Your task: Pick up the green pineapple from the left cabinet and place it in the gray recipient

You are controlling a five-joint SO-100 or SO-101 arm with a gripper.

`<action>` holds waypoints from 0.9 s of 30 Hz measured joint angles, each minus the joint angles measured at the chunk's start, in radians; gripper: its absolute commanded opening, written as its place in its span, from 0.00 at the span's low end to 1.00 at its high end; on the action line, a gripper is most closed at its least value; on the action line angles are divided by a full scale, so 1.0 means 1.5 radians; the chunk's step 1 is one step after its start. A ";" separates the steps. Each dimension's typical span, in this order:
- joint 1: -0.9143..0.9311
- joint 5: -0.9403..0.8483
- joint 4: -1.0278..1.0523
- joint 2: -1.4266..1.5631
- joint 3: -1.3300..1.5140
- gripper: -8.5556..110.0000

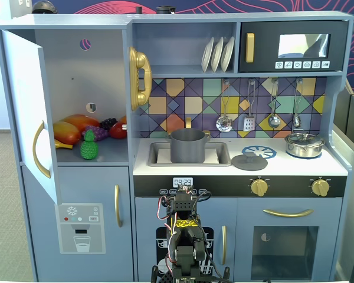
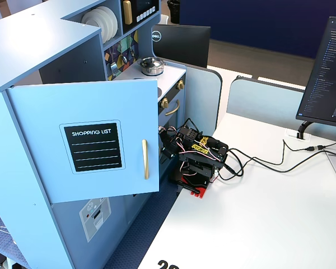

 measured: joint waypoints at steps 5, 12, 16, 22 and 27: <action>0.041 -0.016 0.001 0.000 0.000 0.07; 0.041 -0.017 0.001 0.000 0.000 0.07; 0.035 -0.033 0.002 0.000 -0.002 0.07; -0.186 -0.034 -0.053 -0.002 -0.038 0.07; -0.426 -0.065 -0.299 -0.010 -0.090 0.07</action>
